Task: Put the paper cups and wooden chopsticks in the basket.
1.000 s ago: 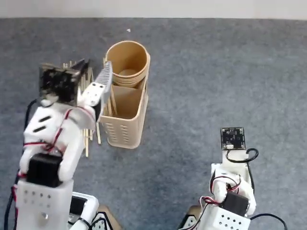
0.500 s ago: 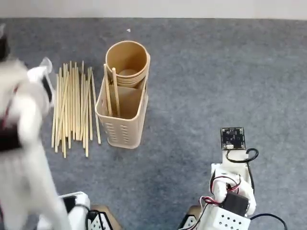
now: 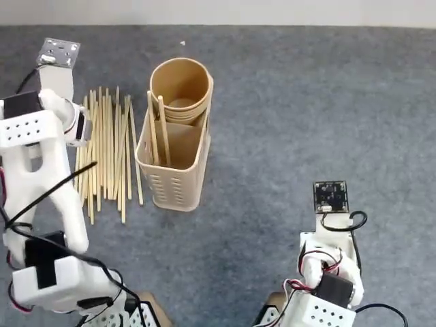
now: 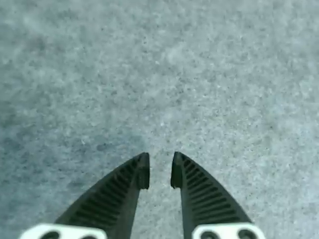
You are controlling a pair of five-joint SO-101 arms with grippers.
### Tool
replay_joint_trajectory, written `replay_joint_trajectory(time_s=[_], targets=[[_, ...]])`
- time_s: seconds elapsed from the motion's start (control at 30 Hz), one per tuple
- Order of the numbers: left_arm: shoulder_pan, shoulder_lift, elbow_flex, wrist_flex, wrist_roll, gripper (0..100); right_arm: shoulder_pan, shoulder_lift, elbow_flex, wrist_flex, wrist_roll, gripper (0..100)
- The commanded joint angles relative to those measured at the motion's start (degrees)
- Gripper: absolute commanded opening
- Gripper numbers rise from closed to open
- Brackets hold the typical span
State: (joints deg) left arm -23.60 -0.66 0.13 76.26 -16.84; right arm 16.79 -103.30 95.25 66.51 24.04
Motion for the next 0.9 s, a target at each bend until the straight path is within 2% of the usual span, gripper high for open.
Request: replay_joint_trajectory(time_s=[0.0, 0.17, 0.37, 0.53, 0.7, 0.87], targets=[[-2.7, 3.9, 0.8, -1.8, -0.8, 17, 0.6, -0.2, 9.0, -0.2, 0.5, 8.8], [-6.0, 13.5, 2.2, -8.8, -3.7, 17, 0.5, -0.2, 9.0, -0.2, 0.5, 8.8], [-5.6, 19.6, 2.1, -13.8, -4.0, 17, 0.5, -0.2, 9.0, -0.2, 0.5, 8.8], [-4.4, 21.1, 1.5, -14.7, -4.9, 16, 0.5, -0.2, 9.0, -0.2, 0.5, 8.8], [-4.9, 24.7, -1.5, -14.4, -5.0, 7, 0.5, -0.2, 9.0, -0.2, 0.5, 8.8], [-6.0, 27.3, -3.9, -14.2, -5.0, 7, 0.6, -0.2, 9.0, -0.2, 0.5, 8.8]])
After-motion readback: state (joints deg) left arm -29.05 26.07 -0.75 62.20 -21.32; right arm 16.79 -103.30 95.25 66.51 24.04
